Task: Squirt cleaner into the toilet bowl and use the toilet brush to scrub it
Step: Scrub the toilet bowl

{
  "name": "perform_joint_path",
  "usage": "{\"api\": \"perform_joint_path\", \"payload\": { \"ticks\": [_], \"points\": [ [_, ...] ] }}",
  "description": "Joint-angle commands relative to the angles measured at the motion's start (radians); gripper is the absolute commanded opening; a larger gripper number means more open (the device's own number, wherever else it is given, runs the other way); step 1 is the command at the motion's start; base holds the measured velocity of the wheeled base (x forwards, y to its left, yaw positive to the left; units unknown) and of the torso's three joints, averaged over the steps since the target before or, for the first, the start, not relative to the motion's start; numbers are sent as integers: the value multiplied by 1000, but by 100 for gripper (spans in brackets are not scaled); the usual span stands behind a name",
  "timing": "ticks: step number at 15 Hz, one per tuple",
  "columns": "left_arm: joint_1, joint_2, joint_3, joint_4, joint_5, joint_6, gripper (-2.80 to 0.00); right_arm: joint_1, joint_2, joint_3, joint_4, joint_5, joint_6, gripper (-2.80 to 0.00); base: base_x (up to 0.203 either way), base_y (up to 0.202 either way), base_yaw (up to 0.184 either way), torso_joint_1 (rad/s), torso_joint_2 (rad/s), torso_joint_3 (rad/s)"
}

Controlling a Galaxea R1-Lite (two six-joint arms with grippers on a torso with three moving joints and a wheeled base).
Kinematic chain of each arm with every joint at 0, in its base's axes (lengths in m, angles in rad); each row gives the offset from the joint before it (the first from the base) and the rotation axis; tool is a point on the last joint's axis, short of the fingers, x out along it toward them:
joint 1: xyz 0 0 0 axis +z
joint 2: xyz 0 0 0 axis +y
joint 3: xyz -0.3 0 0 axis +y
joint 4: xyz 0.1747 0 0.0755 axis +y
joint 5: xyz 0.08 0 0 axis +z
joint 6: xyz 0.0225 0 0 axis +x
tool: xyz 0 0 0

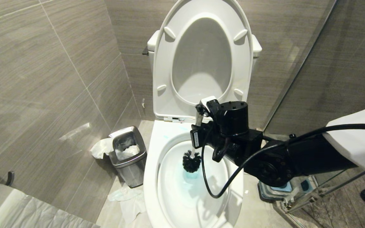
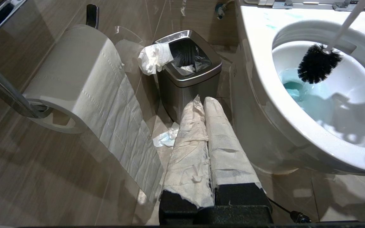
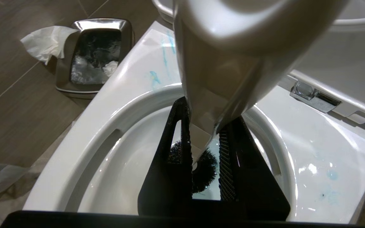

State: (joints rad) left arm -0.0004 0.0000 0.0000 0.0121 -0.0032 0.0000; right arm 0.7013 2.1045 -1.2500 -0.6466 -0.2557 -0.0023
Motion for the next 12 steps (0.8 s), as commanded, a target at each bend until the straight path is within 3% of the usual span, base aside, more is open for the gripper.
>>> {"api": "perform_joint_path", "payload": {
  "ticks": [1, 12],
  "points": [
    [0, 0, 2, 0, 0, 0, -280, -17, 86, -56, -5, -2, -1, -280, 0, 0, 0, 0, 0, 0],
    [-1, 0, 2, 0, 0, 0, -280, -55, 343, -232, -63, -12, -14, -280, 0, 0, 0, 0, 0, 0]
  ]
}}
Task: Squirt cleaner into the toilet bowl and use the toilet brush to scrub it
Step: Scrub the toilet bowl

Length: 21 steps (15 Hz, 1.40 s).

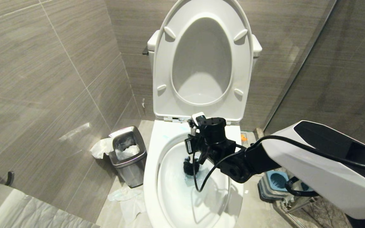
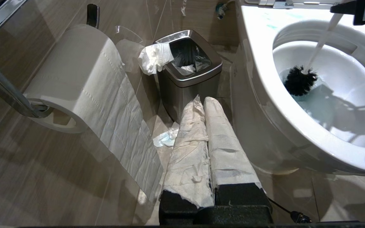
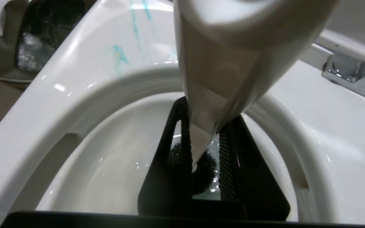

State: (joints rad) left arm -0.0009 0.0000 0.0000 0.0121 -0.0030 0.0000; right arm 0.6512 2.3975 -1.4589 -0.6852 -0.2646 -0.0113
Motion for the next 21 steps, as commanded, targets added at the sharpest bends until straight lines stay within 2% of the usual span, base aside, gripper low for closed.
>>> {"api": "perform_joint_path", "payload": {
  "ticks": [1, 5, 12, 17, 21],
  "points": [
    [-1, 0, 2, 0, 0, 0, -280, -5, 52, -25, -30, -7, -15, -280, 0, 0, 0, 0, 0, 0],
    [1, 0, 2, 0, 0, 0, -280, -2, -50, 18, -30, -9, -19, -280, 0, 0, 0, 0, 0, 0],
    [1, 0, 2, 0, 0, 0, -280, 19, -407, 311, -25, -8, -26, -280, 0, 0, 0, 0, 0, 0],
    [1, 0, 2, 0, 0, 0, -280, 19, -343, 330, -30, -7, -25, -280, 0, 0, 0, 0, 0, 0],
    [-1, 0, 2, 0, 0, 0, -280, 18, -204, 254, -69, -10, -24, -280, 0, 0, 0, 0, 0, 0]
  ]
}}
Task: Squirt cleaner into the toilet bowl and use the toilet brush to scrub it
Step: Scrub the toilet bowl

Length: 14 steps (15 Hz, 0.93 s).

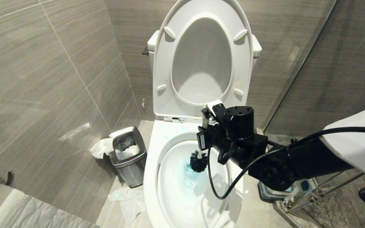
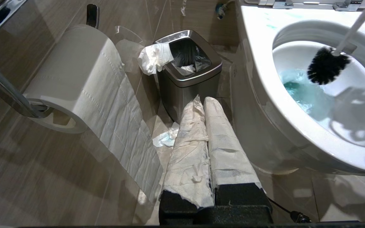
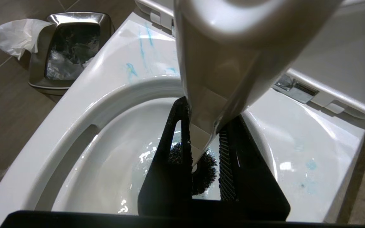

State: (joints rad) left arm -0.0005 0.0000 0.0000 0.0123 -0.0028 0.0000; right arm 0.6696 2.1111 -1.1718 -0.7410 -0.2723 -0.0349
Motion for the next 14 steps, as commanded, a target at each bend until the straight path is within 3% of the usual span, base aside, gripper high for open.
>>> {"api": "perform_joint_path", "payload": {
  "ticks": [1, 8, 14],
  "points": [
    [-1, 0, 2, 0, 0, 0, -280, -1, 124, -63, -23, -4, 0, -280, 0, 0, 0, 0, 0, 0],
    [0, 0, 2, 0, 0, 0, -280, -2, 327, -240, -32, -29, -1, -280, 0, 0, 0, 0, 0, 0],
    [0, 0, 2, 0, 0, 0, -280, -2, 265, -233, -29, -29, -8, -280, 0, 0, 0, 0, 0, 0]
  ]
}}
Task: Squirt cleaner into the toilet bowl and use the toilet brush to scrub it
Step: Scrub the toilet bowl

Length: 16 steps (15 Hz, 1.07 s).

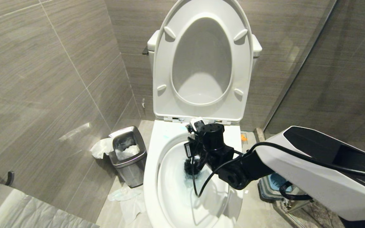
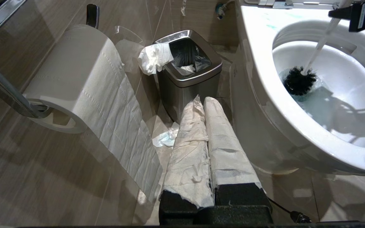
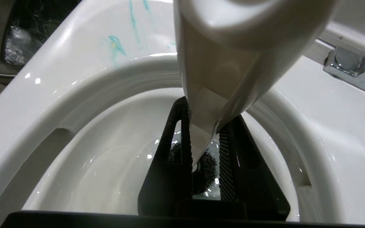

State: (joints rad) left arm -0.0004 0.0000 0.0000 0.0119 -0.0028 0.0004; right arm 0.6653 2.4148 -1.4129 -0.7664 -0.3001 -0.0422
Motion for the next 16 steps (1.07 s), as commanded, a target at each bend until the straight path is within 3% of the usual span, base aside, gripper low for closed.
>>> {"api": "perform_joint_path", "payload": {
  "ticks": [1, 7, 11, 16],
  "points": [
    [0, 0, 2, 0, 0, 0, -280, 3, -82, 20, 3, -2, -2, -280, 0, 0, 0, 0, 0, 0],
    [-1, 0, 2, 0, 0, 0, -280, 43, -380, 167, 126, -1, -2, -280, 0, 0, 0, 0, 0, 0],
    [-1, 0, 2, 0, 0, 0, -280, 130, -552, 316, 149, -39, -2, -280, 0, 0, 0, 0, 0, 0],
    [0, 0, 2, 0, 0, 0, -280, 187, -650, 269, 278, -100, -3, -280, 0, 0, 0, 0, 0, 0]
  ]
}}
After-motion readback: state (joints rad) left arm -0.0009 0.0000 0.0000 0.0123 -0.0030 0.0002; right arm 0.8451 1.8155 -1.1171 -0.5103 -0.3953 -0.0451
